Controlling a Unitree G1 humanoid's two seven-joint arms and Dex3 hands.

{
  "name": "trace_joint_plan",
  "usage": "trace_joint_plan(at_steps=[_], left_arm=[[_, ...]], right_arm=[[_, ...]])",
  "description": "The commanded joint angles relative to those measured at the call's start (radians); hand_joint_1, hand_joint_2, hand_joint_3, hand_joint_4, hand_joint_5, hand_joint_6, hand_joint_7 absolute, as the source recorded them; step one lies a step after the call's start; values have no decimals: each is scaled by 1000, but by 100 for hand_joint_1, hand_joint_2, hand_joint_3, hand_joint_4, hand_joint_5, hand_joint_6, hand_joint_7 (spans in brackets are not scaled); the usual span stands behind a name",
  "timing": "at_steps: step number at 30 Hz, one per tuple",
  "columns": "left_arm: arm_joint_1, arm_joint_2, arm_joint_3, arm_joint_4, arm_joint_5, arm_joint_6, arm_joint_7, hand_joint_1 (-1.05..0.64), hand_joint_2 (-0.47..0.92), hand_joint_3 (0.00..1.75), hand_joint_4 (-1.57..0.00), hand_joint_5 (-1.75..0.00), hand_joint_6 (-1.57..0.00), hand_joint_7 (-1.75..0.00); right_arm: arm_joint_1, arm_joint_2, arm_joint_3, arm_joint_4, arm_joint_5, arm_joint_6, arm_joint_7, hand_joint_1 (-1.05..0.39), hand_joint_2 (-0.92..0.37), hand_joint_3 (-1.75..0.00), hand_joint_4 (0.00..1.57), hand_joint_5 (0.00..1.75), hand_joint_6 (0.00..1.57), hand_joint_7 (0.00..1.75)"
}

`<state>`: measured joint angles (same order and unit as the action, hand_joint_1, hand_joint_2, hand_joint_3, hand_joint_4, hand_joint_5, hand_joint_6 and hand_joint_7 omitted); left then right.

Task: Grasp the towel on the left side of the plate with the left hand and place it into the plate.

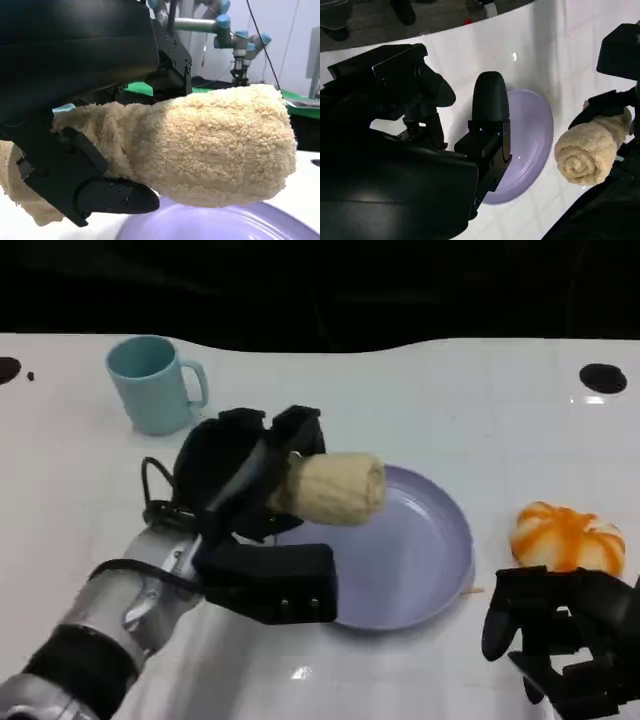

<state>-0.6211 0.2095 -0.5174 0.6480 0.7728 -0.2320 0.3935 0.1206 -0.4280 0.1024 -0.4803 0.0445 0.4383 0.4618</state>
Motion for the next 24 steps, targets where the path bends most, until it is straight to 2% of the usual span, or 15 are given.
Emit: trace_joint_plan(at_steps=[1,3,6,8,9,11,12,14,15,16,17,19,20,22,24], left_arm=[[-6,-29,-19,-13,11,9,-32,-25,46,92,-85,-175,-66,-175],[-17,-51,-36,2,18,9,-52,-23,47,93,-85,-175,-66,-175],[-28,-72,-46,19,10,5,-87,-21,53,81,-84,-175,-71,-151],[-29,-82,-39,23,-7,7,-121,-20,54,79,-83,-175,-72,-147],[-29,-90,-33,33,-29,0,-152,-19,57,78,-81,-175,-69,-153],[-29,-96,-24,51,-64,-25,-197,-19,67,67,-72,-168,-77,-118],[-31,-94,-24,55,-73,-33,-220,-19,70,62,-72,-166,-80,-108],[-33,-84,-30,43,-81,-26,-285,-23,84,36,-67,-135,-84,-61],[-33,-78,-31,29,-86,-17,-328,-25,88,26,-62,-128,-80,-42],[-32,-73,-31,19,-90,-11,-357,-27,90,18,-50,-118,-68,-22],[-30,-69,-31,5,-90,-1,-384,-28,91,15,-46,-115,-65,-15],[-26,-63,-30,-17,-84,19,-421,-33,92,12,-34,-90,-54,-5],[-25,-56,-32,-31,-81,31,-446,-38,92,9,-24,-67,-42,-2],[-23,-44,-33,-52,-77,45,-480,-55,92,4,-9,-43,-20,0],[-16,-36,-30,-69,-80,48,-495,-64,92,2,-5,-38,-12,0]], right_arm=[[-2,-10,2,-10,3,4,6,9,-65,-99,66,169,65,143],[-1,-10,3,-9,0,0,5,9,-65,-99,66,168,65,143],[-2,-10,6,-12,-2,3,4,9,-64,-100,66,168,65,144],[-3,-11,8,-14,-4,6,3,8,-64,-100,66,169,65,144],[-3,-10,10,-16,-3,9,4,8,-64,-100,67,169,65,144],[-3,-9,11,-18,0,14,5,8,-64,-101,67,169,66,144],[-3,-10,12,-19,-1,15,5,8,-64,-101,67,169,66,144],[-4,-15,15,-20,-7,17,5,8,-64,-101,67,169,65,144],[-4,-17,16,-19,-9,15,6,8,-64,-101,67,169,65,144],[-4,-18,16,-19,-9,14,7,8,-64,-101,67,168,65,144],[-4,-18,15,-18,-9,12,8,8,-64,-101,67,168,66,144],[-4,-17,14,-16,-8,11,9,8,-64,-100,68,168,66,144],[-5,-17,14,-14,-7,11,10,8,-64,-100,68,168,66,144],[-5,-17,12,-13,-5,13,11,8,-64,-101,68,169,66,144],[-5,-17,11,-16,-5,18,11,7,-64,-101,68,169,66,143]])
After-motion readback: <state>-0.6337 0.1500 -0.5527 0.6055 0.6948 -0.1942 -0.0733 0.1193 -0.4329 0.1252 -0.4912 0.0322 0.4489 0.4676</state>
